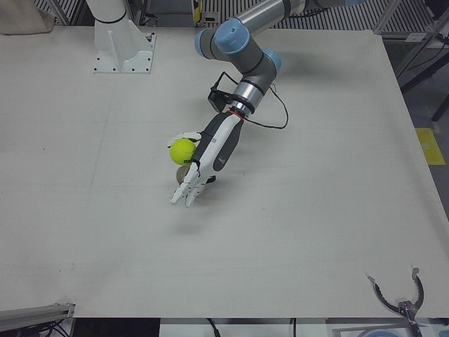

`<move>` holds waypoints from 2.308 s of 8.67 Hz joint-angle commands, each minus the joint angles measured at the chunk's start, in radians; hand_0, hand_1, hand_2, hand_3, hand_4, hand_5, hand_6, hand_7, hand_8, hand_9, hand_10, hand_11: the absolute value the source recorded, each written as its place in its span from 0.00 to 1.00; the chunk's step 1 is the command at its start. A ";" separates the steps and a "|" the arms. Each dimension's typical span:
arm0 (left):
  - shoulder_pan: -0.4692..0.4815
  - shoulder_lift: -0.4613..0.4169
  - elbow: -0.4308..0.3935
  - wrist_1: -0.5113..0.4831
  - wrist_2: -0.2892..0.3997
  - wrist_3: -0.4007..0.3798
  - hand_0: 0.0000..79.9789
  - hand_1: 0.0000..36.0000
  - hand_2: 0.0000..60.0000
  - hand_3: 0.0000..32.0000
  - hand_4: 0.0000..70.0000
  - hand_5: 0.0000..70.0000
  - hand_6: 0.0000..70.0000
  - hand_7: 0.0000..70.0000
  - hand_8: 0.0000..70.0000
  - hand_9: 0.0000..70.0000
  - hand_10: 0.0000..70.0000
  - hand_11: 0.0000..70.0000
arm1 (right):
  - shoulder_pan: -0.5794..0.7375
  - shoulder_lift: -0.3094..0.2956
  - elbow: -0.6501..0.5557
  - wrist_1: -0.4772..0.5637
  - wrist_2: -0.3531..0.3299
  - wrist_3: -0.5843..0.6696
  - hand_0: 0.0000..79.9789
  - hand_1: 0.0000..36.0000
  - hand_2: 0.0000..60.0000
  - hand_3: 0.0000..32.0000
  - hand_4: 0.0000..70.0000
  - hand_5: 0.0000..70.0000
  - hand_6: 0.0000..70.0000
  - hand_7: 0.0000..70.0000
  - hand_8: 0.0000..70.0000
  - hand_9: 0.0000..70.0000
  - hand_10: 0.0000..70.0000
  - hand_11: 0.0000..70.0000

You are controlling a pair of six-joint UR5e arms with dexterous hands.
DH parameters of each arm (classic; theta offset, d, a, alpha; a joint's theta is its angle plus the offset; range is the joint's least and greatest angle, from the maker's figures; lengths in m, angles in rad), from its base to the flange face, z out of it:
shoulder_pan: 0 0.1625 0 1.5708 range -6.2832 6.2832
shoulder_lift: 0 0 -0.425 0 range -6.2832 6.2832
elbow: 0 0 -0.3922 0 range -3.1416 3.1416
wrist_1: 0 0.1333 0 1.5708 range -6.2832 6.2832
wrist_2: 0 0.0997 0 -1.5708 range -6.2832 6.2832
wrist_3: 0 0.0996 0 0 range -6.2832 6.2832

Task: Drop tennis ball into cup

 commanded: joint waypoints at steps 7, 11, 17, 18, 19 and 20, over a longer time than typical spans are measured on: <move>0.002 0.004 0.002 -0.035 0.002 0.009 0.35 0.68 1.00 1.00 0.00 0.04 0.00 0.02 0.00 0.00 0.00 0.02 | 0.000 0.000 0.000 0.000 0.000 0.000 0.00 0.00 0.00 0.00 0.00 0.00 0.00 0.00 0.00 0.00 0.00 0.00; -0.009 0.013 -0.003 -0.035 0.002 -0.002 0.37 0.69 1.00 1.00 0.00 0.19 0.00 0.01 0.00 0.00 0.00 0.01 | 0.000 0.000 0.000 0.000 0.000 0.000 0.00 0.00 0.00 0.00 0.00 0.00 0.00 0.00 0.00 0.00 0.00 0.00; -0.380 0.039 -0.019 0.065 0.006 0.046 0.51 0.87 1.00 0.79 0.00 0.19 0.00 0.11 0.00 0.00 0.00 0.03 | 0.000 0.000 0.000 0.000 0.000 0.000 0.00 0.00 0.00 0.00 0.00 0.00 0.00 0.00 0.00 0.00 0.00 0.00; -0.385 0.041 -0.015 0.065 0.008 0.046 0.53 0.89 1.00 0.44 0.00 0.64 0.12 0.12 0.02 0.01 0.00 0.03 | 0.000 0.000 0.000 0.000 0.000 0.000 0.00 0.00 0.00 0.00 0.00 0.00 0.00 0.00 0.00 0.00 0.00 0.00; -0.384 0.041 -0.014 0.063 0.008 0.046 0.56 0.93 1.00 0.48 0.00 0.47 0.01 0.18 0.00 0.02 0.00 0.03 | 0.000 0.000 0.000 0.000 0.000 0.000 0.00 0.00 0.00 0.00 0.00 0.00 0.00 0.00 0.00 0.00 0.00 0.00; -0.385 0.042 -0.017 0.063 0.008 0.046 0.56 0.92 1.00 0.65 0.00 0.19 0.01 0.16 0.00 0.01 0.00 0.03 | 0.000 0.000 0.000 0.000 0.000 0.000 0.00 0.00 0.00 0.00 0.00 0.00 0.00 0.00 0.00 0.00 0.00 0.00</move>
